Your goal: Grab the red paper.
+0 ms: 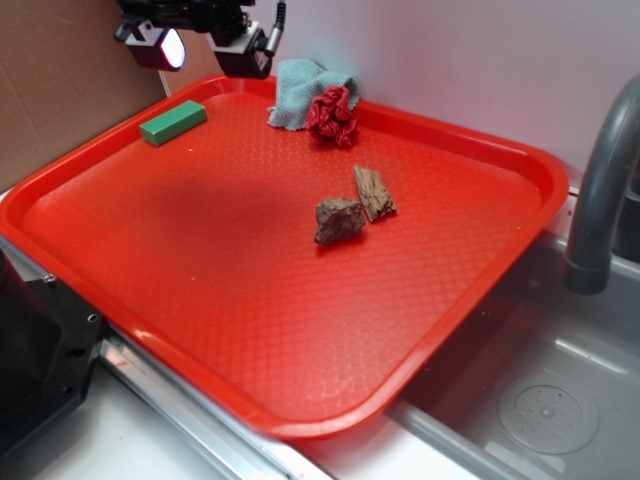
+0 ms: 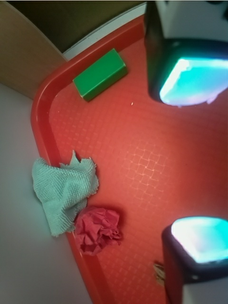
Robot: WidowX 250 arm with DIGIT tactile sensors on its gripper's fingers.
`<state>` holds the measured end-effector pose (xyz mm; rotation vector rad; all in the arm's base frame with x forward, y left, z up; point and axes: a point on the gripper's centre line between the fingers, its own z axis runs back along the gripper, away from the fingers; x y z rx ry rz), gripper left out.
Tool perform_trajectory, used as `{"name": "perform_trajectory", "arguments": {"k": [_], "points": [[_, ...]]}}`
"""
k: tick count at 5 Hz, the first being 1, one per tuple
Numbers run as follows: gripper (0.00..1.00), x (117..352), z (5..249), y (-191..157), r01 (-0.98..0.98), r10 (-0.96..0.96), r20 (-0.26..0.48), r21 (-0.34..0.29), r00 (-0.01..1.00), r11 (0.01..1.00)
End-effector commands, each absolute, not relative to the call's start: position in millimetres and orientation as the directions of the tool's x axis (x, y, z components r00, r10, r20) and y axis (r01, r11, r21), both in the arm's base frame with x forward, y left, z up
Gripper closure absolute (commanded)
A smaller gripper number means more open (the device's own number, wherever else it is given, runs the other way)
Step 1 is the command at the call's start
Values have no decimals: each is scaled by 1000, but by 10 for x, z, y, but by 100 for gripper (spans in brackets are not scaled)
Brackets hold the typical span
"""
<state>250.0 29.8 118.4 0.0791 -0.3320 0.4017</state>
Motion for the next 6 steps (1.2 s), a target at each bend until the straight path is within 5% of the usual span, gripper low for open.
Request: {"name": "perform_trajectory", "arguments": {"k": [1, 3, 4, 5, 6], "points": [[0, 3023, 1020, 168, -392, 357, 478, -29, 803, 919], [0, 3144, 472, 182, -365, 327, 433, 5, 840, 931], [12, 3250, 389, 152, -277, 242, 448, 13, 861, 961], [100, 3230, 383, 133, -268, 231, 452, 19, 862, 963], [100, 3256, 412, 155, -231, 182, 471, 48, 863, 972]]}}
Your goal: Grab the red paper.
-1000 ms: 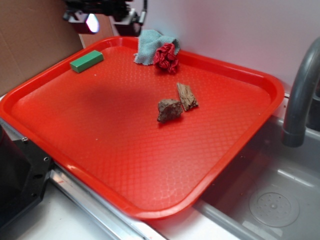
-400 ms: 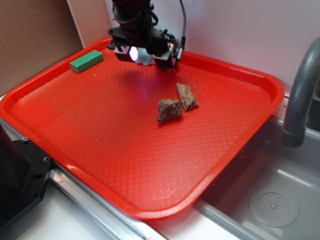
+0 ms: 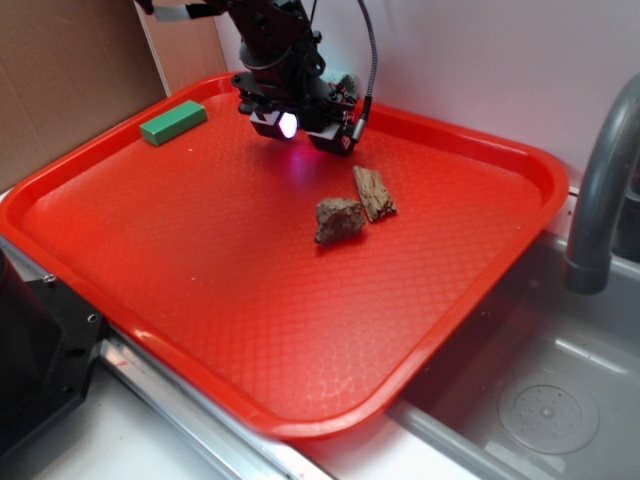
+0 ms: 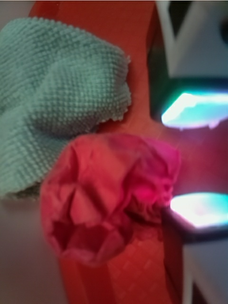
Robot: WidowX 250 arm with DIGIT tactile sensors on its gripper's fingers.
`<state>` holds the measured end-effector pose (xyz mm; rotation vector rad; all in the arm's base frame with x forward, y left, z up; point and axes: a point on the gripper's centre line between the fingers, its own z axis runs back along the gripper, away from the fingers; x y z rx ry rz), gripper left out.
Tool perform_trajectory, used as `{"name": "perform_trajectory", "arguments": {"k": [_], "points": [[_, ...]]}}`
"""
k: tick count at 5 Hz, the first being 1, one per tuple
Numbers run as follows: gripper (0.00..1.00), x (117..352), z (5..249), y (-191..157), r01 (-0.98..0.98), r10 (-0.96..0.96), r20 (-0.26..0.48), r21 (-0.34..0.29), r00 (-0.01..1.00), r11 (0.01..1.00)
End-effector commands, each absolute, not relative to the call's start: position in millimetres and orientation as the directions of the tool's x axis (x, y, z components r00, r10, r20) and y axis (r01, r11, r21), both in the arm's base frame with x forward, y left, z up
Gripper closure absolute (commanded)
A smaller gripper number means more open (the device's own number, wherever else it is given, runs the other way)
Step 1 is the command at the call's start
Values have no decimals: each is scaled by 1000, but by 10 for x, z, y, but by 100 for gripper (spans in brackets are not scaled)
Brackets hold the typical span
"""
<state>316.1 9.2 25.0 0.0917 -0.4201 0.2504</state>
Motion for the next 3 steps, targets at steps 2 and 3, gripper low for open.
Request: {"name": "perform_trajectory", "arguments": {"k": [2, 3], "points": [[100, 3013, 777, 77, -178, 178, 426, -41, 887, 983], [100, 2875, 1031, -93, -138, 151, 417, -63, 896, 988]]}}
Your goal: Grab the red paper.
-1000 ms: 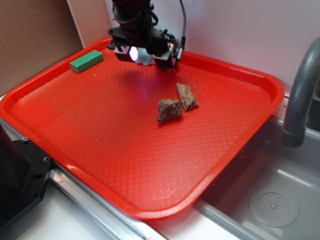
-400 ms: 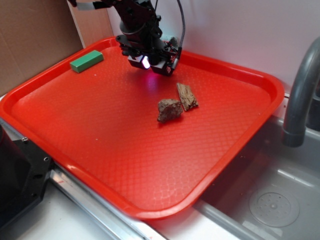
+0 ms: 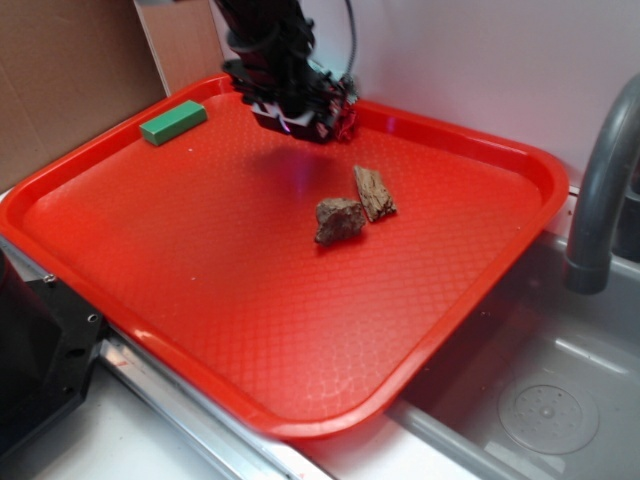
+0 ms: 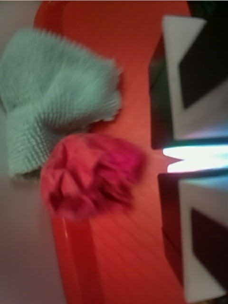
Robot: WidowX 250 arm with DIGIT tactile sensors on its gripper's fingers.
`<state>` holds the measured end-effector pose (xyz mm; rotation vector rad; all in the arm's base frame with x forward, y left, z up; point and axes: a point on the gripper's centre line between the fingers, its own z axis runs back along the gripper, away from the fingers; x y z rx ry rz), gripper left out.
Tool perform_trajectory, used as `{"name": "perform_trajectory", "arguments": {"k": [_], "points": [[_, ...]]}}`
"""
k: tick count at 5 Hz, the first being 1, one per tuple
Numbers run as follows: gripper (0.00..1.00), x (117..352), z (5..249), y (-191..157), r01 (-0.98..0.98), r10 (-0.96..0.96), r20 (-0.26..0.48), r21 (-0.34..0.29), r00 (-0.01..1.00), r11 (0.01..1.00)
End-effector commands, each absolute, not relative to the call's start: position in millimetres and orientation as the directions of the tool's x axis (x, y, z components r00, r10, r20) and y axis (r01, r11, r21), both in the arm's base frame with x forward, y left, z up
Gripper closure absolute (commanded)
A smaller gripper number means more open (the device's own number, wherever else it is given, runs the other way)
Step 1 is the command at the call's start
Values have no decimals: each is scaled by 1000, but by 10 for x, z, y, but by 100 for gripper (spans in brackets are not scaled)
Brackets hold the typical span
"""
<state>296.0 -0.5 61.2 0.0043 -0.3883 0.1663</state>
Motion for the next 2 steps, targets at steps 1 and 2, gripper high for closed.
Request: {"name": "perform_trajectory", "arguments": {"k": [1, 2], "points": [[0, 3048, 969, -110, -192, 182, 423, -19, 888, 981], [0, 3328, 728, -40, -202, 189, 433, -16, 881, 979]]}}
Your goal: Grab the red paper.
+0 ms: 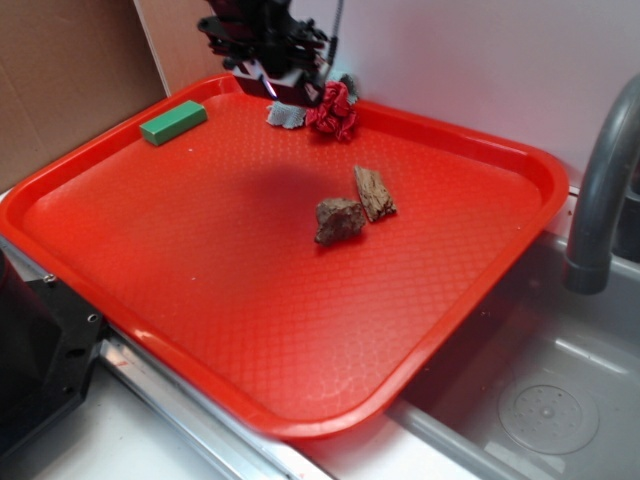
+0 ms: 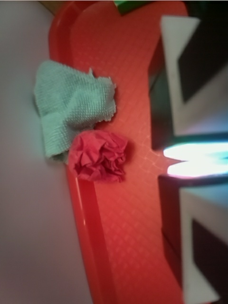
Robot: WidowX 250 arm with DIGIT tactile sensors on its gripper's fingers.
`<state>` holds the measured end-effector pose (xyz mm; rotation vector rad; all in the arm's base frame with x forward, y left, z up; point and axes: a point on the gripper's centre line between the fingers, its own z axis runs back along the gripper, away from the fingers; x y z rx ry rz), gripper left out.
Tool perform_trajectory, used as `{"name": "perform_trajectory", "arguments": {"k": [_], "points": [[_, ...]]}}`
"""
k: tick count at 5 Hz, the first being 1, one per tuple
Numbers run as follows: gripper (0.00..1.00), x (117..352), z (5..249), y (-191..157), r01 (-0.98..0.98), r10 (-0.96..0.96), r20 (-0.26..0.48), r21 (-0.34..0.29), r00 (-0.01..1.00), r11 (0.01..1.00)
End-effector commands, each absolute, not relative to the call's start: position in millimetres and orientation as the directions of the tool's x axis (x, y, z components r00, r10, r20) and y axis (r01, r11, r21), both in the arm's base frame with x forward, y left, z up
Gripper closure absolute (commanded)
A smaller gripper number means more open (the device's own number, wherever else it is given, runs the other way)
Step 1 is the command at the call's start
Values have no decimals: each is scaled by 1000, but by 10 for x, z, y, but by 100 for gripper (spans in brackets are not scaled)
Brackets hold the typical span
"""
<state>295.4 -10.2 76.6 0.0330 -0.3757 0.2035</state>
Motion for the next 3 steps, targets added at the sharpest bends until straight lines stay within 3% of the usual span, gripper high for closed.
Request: {"name": "perform_trajectory", "arguments": {"k": [1, 3], "points": [[0, 3427, 645, 12, -182, 160, 426, 11, 890, 983], [0, 3388, 674, 248, -221, 173, 428, 63, 887, 973]]}}
